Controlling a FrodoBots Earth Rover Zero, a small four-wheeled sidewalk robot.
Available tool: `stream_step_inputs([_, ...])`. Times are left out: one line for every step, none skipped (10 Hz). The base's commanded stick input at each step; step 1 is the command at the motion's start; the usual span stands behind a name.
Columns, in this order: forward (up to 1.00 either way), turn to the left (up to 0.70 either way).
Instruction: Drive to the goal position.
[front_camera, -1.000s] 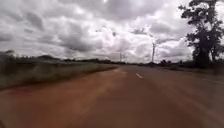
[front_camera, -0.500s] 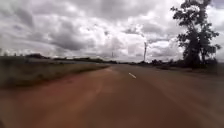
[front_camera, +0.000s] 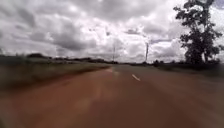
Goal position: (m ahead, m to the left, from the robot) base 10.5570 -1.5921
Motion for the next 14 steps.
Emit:
stream_step_inputs([1.0,-0.11])
stream_step_inputs([1.0,-0.06])
stream_step_inputs([1.0,-0.01])
stream_step_inputs([1.0,0.0])
stream_step_inputs([1.0,0.0])
stream_step_inputs([1.0,0.0])
stream_step_inputs([1.0,0.0])
stream_step_inputs([1.0,0.0])
stream_step_inputs([1.0,0.0])
stream_step_inputs([1.0,0.0])
stream_step_inputs([1.0,0.0])
stream_step_inputs([1.0,0.0])
stream_step_inputs([1.0,0.0])
stream_step_inputs([1.0,0.0])
